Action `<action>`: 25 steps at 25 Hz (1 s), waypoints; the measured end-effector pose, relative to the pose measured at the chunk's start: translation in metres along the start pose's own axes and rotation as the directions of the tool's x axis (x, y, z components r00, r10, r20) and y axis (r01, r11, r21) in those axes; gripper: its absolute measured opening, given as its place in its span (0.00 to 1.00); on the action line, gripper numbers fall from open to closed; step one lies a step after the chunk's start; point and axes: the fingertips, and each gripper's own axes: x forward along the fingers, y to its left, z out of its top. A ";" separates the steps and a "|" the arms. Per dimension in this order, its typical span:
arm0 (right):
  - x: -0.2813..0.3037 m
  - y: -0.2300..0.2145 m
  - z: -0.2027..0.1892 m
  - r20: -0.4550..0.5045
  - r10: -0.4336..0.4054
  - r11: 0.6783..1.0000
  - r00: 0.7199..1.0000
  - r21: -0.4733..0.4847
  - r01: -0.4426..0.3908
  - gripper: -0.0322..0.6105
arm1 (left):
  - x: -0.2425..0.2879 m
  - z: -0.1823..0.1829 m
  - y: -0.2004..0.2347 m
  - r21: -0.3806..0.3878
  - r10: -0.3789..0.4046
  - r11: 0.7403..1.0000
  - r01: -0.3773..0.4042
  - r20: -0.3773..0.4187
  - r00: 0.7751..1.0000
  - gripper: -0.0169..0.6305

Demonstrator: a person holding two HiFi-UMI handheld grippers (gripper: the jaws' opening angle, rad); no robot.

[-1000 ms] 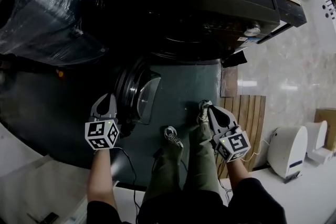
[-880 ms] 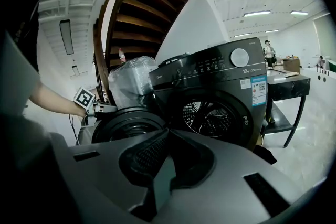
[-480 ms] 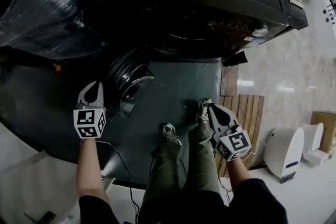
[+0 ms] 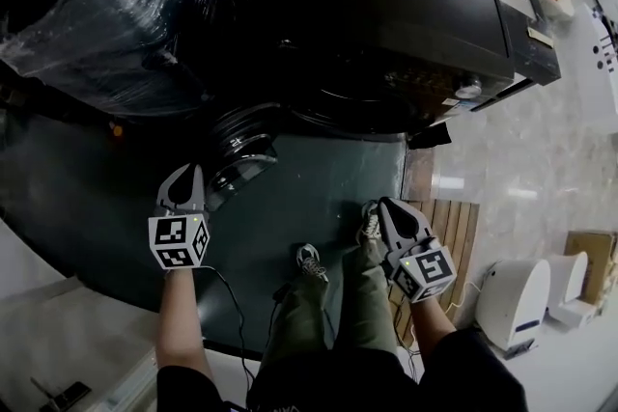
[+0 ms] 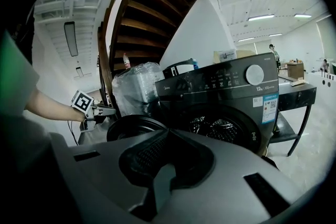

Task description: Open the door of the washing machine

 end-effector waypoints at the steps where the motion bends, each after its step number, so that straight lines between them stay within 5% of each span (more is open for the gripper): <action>1: -0.002 0.002 0.007 0.005 0.002 1.000 1.000 -0.006 -0.002 0.06 | -0.007 0.006 -0.005 -0.003 -0.001 1.000 0.001 0.014 1.000 0.05; 12: -0.036 0.025 0.080 0.075 0.015 0.998 0.997 -0.054 -0.011 0.06 | -0.091 0.067 -0.055 -0.101 0.044 0.995 -0.028 0.161 0.986 0.05; 25: -0.070 0.062 0.127 0.122 0.066 0.994 0.990 -0.094 -0.055 0.06 | -0.181 0.129 -0.097 -0.011 -0.007 1.000 0.010 0.264 0.965 0.05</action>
